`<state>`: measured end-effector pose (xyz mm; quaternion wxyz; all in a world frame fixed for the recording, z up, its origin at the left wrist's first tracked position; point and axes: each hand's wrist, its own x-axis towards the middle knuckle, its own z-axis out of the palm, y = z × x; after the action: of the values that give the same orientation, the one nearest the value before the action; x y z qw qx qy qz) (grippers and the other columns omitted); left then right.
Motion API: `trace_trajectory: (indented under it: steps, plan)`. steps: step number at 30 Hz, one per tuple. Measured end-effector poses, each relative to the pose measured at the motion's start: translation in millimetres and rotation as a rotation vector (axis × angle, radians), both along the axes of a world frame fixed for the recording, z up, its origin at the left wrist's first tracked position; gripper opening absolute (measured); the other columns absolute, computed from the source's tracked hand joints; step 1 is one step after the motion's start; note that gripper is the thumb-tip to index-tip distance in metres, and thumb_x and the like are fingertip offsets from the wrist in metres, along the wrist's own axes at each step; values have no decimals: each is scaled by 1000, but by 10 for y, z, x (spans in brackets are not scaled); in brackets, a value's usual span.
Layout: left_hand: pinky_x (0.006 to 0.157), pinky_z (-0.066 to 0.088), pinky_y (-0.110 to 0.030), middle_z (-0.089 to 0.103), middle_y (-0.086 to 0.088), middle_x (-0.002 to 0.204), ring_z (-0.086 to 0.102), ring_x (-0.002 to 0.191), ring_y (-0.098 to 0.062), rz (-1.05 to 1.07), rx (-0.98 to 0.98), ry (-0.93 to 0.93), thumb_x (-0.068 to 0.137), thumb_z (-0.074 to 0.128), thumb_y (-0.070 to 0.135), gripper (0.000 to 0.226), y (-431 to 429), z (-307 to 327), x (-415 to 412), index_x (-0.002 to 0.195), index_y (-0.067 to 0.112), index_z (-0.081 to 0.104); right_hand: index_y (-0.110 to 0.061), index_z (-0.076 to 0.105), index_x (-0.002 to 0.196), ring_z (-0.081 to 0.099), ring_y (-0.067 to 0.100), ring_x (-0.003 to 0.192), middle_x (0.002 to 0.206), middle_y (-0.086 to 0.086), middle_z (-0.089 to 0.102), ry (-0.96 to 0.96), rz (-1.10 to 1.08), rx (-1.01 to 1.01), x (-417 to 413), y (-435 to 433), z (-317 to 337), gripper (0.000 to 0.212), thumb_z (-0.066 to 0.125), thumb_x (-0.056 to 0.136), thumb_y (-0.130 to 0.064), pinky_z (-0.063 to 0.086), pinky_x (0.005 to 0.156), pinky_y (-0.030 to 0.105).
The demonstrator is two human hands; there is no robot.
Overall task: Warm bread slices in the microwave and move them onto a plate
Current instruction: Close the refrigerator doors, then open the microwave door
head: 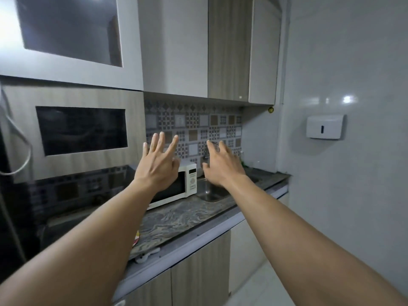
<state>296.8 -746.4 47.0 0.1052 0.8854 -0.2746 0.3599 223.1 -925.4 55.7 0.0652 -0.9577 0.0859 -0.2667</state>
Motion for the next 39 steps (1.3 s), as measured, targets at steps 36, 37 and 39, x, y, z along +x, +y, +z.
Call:
trace_trajectory:
  steps: [36,37,39]
  plan:
    - [121,4,-56,3,-10,165,-3,152,-30,278,32,296,103,30,43,60,-2616,-998,5077,158,29,9,-18,16,158,22,36,148,163,15,18,163,325,64,5479,-2981,-971,71,53,100,-35,29,117,56]
    - [121,4,-56,2,-10,165,-4,152,-30,304,29,308,103,30,44,60,-2661,-1055,5233,158,29,8,-18,15,158,22,35,149,163,14,17,183,349,69,5695,-3028,-1033,71,52,100,-35,30,116,55]
    - [122,4,-55,3,-11,165,-2,152,-30,338,10,317,103,30,44,60,-2725,-1154,5512,157,29,9,-17,14,158,20,35,149,164,14,16,208,386,63,6070,-3104,-1122,70,51,101,-35,30,117,55]
